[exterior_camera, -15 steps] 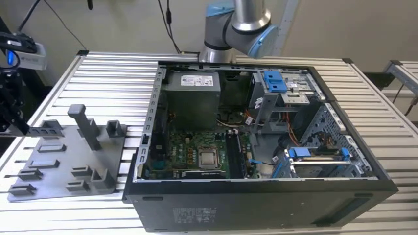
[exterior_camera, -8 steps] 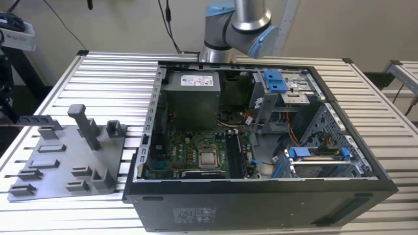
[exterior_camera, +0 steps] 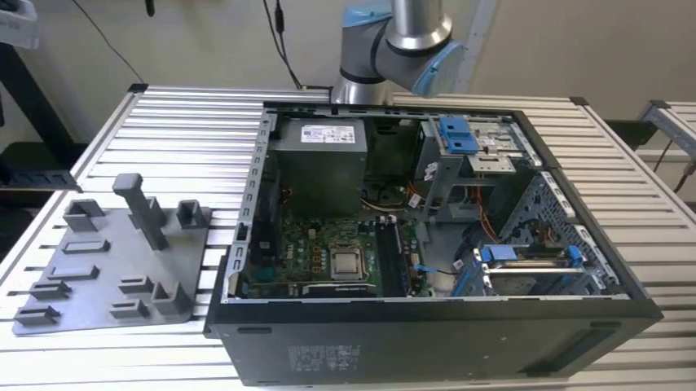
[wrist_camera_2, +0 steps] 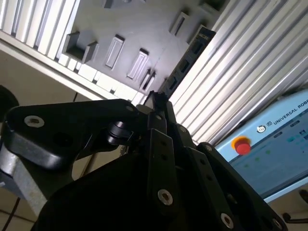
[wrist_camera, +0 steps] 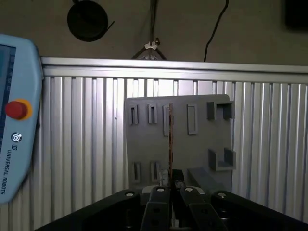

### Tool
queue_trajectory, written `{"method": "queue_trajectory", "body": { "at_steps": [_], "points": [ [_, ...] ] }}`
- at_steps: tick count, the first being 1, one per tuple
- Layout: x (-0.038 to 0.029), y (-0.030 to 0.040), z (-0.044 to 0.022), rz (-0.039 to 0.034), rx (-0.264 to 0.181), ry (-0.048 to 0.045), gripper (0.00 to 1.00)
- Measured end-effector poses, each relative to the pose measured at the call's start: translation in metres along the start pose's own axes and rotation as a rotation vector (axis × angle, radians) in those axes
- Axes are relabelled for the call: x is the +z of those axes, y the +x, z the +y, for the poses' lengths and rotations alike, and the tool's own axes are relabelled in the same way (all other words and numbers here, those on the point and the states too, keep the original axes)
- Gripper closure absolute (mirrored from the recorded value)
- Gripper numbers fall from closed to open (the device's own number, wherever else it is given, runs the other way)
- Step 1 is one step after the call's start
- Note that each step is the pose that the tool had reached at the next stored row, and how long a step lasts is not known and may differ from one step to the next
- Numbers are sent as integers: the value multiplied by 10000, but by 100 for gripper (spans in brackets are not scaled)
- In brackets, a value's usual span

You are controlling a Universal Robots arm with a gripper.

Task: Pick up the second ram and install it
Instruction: 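Pick up the second ram and move it above second insertion slot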

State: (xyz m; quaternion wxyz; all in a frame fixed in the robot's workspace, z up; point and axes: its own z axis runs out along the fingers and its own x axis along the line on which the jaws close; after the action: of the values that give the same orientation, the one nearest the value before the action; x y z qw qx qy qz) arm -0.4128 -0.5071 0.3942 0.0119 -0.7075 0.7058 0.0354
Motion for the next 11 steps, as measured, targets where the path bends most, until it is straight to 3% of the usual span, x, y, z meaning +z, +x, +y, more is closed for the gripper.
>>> {"method": "queue_trajectory", "body": {
  "at_steps": [6,11],
  "points": [
    [-91,-6,3,0,-1,1,86],
    [-92,-6,3,-21,-1,0,86]
  ]
}}
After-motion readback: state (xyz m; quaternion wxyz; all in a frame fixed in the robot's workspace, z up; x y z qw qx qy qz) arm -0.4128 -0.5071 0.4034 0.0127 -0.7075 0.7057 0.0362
